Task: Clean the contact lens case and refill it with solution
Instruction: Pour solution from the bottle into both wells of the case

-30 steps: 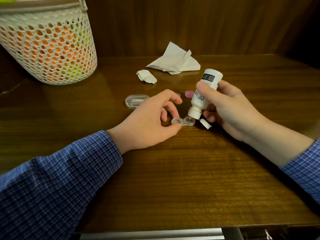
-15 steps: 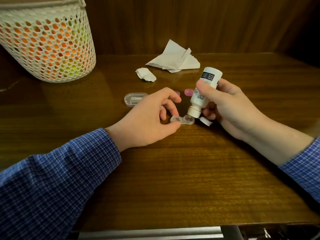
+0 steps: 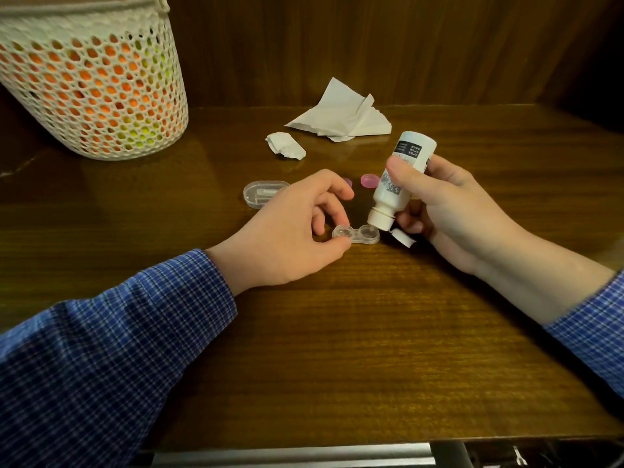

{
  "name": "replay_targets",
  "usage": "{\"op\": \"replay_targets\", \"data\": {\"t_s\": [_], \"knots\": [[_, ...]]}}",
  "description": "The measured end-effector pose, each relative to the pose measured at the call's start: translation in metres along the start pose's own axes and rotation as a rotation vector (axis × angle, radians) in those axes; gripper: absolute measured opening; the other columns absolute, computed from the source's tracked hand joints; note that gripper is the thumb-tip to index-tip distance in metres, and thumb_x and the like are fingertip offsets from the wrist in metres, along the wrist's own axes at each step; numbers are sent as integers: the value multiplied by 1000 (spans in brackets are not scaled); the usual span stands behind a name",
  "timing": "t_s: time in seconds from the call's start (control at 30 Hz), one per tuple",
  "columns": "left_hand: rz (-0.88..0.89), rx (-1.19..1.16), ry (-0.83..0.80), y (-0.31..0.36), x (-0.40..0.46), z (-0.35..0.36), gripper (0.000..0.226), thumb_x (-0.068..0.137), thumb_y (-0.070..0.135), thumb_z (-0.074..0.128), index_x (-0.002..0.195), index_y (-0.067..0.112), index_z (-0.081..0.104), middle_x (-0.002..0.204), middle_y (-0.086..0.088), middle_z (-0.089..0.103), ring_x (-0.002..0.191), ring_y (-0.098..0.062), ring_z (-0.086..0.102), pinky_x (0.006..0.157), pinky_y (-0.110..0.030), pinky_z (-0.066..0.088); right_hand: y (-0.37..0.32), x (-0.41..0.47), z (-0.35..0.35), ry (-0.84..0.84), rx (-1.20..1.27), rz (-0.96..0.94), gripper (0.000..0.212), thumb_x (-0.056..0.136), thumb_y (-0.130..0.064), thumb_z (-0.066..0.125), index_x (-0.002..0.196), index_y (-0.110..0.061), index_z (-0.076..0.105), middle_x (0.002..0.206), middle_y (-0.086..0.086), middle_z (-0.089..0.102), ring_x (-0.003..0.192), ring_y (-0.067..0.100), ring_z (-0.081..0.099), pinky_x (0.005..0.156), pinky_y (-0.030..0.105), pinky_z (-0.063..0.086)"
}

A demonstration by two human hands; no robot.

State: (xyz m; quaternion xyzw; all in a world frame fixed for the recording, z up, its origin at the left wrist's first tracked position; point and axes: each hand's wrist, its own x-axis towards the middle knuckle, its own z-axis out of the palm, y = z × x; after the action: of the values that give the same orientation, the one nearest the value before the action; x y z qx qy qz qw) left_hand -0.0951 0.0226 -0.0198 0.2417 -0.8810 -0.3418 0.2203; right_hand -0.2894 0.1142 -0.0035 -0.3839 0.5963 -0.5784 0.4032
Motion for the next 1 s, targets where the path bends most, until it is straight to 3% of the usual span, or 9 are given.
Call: {"op": "replay_targets", "data": {"t_s": [0.3,0.53,0.73,0.87,1.0], "knots": [[-2,-10,-10,3,0,-1,52,86,19,81,129,30,54,98,15,71,77,-18,64,70,-26,60,0,-1,-1,-10,28,2,26,92,-43,71,113,-29,67,88,-7,79,56,3,57,46,16,43],[-9,-19,-18,3,0,-1,52,86,18,80,130,28,54,99,14,71,76,-18,64,72,-31,61,-1,-1,-2,-16,48,9,25,92,-42,71,111,-27,67,91,-4,79,57,4,57,47,17,42],[-24,-14,-14,2,0,0,52,86,21,80,130,30,54,99,17,71,77,-17,65,73,-32,60,-3,-2,-1,-8,57,30,23,93,-41,70,111,-27,65,110,5,80,59,6,56,49,18,41],[-23,-14,-9,2,0,0,52,87,21,80,130,30,54,99,16,71,75,-17,64,74,-31,60,-3,-2,-1,-5,80,44,22,94,-39,70,110,-25,66,87,-5,79,57,5,57,47,17,41],[-22,-7,-9,2,0,1,53,86,21,80,131,30,54,98,16,71,76,-17,64,71,-24,60,-3,-1,-2,-13,80,40,22,94,-39,70,109,-24,66,84,-5,78,56,7,56,46,17,41]]}}
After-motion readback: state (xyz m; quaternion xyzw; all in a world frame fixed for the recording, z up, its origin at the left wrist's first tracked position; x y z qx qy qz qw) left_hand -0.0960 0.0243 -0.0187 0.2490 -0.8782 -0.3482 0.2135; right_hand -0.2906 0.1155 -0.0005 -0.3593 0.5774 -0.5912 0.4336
